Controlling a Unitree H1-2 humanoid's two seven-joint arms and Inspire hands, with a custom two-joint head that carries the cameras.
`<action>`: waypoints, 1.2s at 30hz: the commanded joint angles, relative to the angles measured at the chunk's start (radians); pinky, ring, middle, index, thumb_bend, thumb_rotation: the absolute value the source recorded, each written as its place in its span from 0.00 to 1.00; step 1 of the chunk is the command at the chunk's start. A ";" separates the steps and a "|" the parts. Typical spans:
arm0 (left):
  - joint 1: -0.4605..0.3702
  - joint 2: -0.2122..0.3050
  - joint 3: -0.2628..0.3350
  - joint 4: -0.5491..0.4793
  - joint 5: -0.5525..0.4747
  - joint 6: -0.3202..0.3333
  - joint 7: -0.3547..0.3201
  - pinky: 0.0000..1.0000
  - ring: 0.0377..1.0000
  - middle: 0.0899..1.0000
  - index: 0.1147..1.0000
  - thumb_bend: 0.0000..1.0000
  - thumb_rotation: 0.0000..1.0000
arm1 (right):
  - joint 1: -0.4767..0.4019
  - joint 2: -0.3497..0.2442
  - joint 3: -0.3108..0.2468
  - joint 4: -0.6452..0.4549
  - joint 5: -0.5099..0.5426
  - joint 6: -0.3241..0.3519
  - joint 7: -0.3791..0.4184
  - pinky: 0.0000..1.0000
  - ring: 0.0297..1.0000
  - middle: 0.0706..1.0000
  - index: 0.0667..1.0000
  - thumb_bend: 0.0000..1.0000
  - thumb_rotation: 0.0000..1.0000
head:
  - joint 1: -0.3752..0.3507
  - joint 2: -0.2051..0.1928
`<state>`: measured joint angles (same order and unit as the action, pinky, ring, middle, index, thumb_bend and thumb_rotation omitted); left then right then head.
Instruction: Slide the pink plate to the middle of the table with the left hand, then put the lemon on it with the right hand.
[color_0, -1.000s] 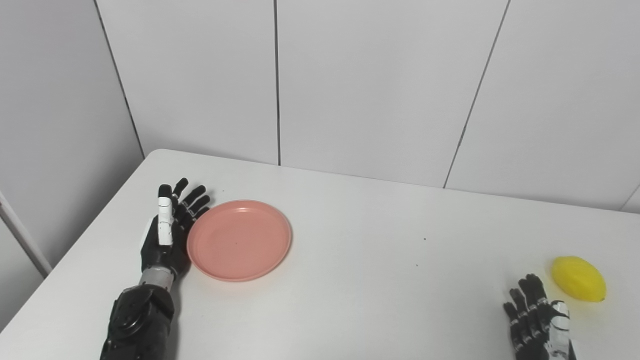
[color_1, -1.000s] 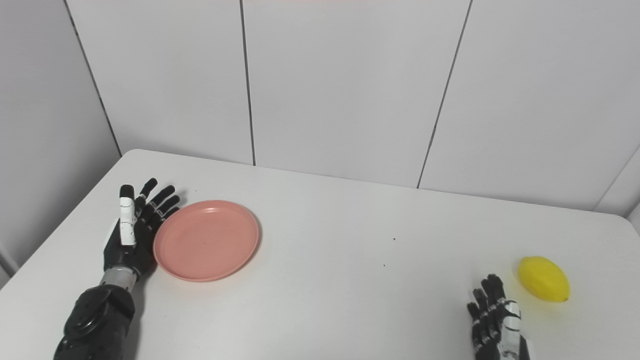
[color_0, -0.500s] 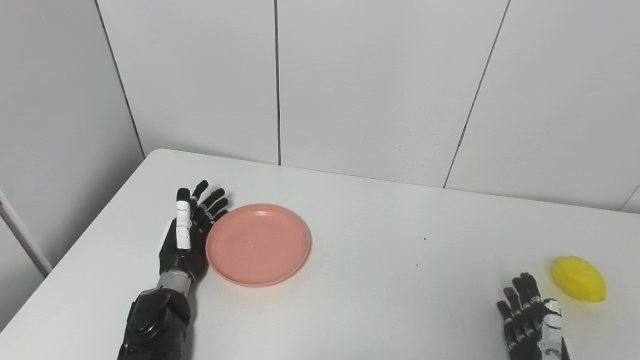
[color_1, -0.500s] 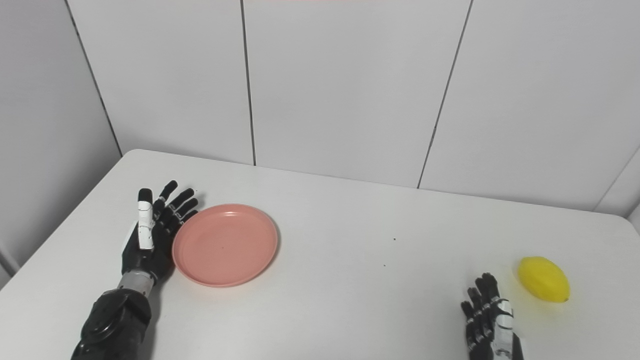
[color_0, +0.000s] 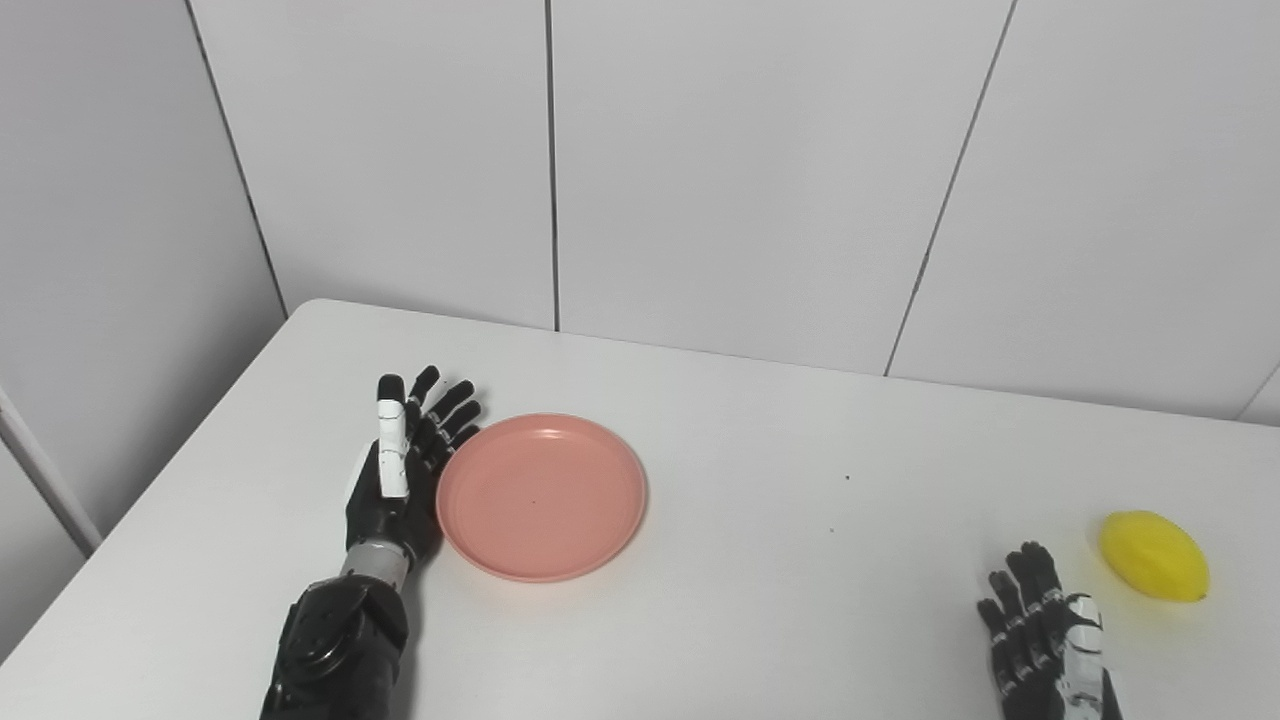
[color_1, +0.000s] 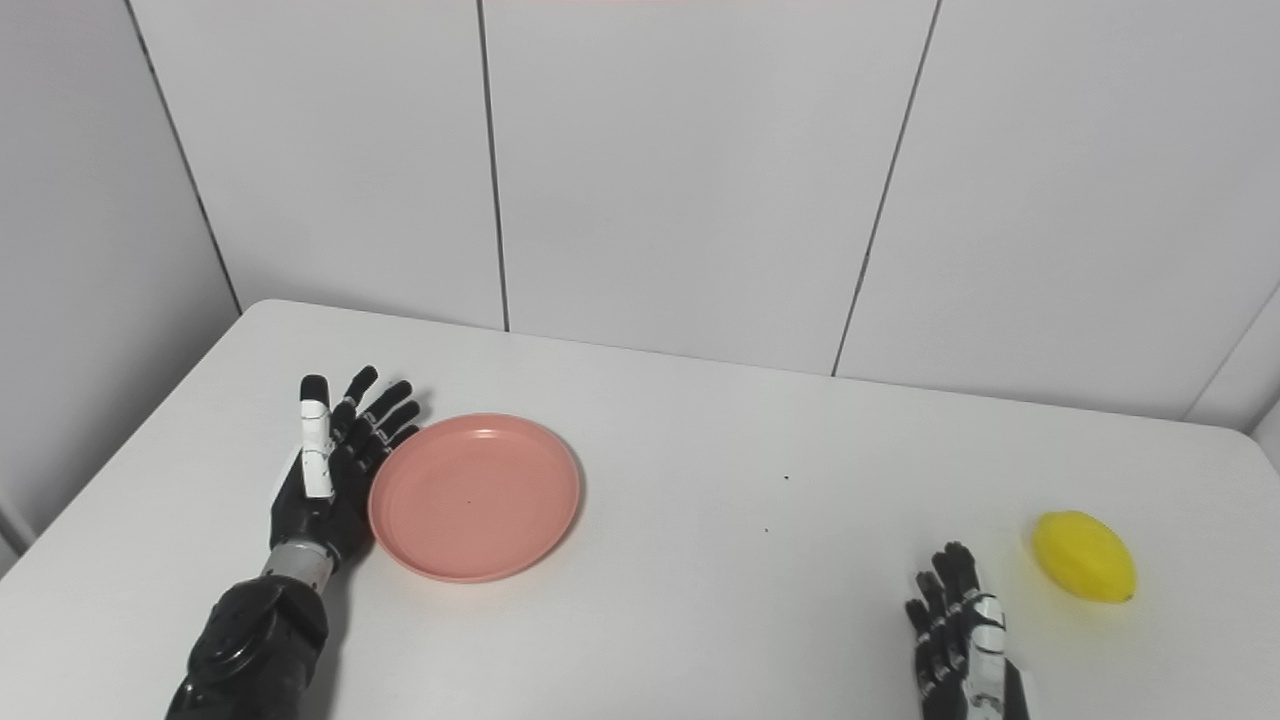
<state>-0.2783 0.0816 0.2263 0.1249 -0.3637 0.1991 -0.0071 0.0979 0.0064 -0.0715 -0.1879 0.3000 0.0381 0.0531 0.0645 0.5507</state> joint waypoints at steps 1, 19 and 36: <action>0.006 -0.022 -0.016 0.001 0.011 0.065 0.022 0.89 0.86 0.84 0.92 0.89 0.97 | 0.002 0.007 0.011 -0.020 -0.006 0.028 -0.002 1.00 0.99 0.98 0.96 0.72 0.97 | -0.004 0.002; 0.019 -0.102 -0.083 -0.064 0.065 0.119 0.041 0.86 0.87 0.85 0.94 0.88 0.97 | 0.002 0.039 0.055 -0.032 -0.057 0.022 -0.026 1.00 0.98 0.97 0.95 0.74 0.98 | -0.053 0.019; 0.029 -0.172 -0.111 -0.072 0.078 0.085 0.043 0.89 0.89 0.87 0.93 0.85 0.95 | 0.000 0.064 0.076 -0.057 -0.084 0.049 -0.046 1.00 0.97 0.97 0.95 0.74 0.98 | -0.092 0.040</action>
<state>-0.2634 -0.0674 0.1211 0.0484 -0.2845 0.2715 0.0277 0.1025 0.0619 0.0002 -0.2192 0.2197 0.0738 0.0077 -0.0291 0.5906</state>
